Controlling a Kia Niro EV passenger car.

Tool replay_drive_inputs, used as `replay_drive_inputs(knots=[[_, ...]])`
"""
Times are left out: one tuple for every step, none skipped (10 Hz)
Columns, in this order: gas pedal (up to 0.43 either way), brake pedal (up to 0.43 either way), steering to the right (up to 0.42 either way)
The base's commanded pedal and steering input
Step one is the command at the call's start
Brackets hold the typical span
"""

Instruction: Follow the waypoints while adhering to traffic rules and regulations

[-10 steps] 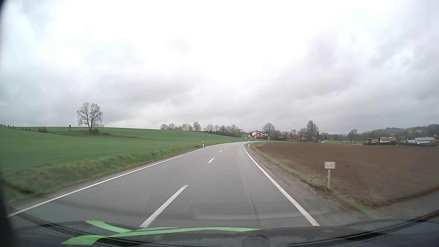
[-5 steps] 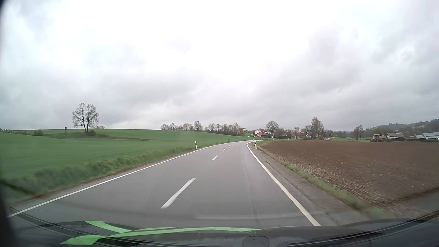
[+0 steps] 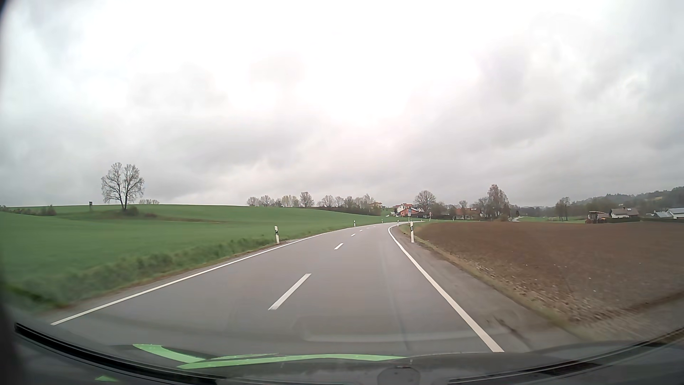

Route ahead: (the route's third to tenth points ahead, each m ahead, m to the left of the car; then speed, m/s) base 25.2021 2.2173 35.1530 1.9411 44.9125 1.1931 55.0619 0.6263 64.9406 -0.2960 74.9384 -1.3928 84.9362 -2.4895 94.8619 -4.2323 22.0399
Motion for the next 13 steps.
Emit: replay_drive_inputs(knots=[[0.197, 0.000, 0.000], [0.189, 0.000, 0.001], [0.189, 0.000, 0.001], [0.189, 0.000, 0.001], [0.157, 0.000, 0.003], [0.118, 0.000, 0.004], [0.110, 0.000, 0.005], [0.110, 0.000, 0.005], [0.110, 0.000, 0.005], [0.110, 0.000, 0.005], [0.110, 0.000, 0.006], [0.098, 0.000, 0.006], [0.079, 0.000, 0.006]])
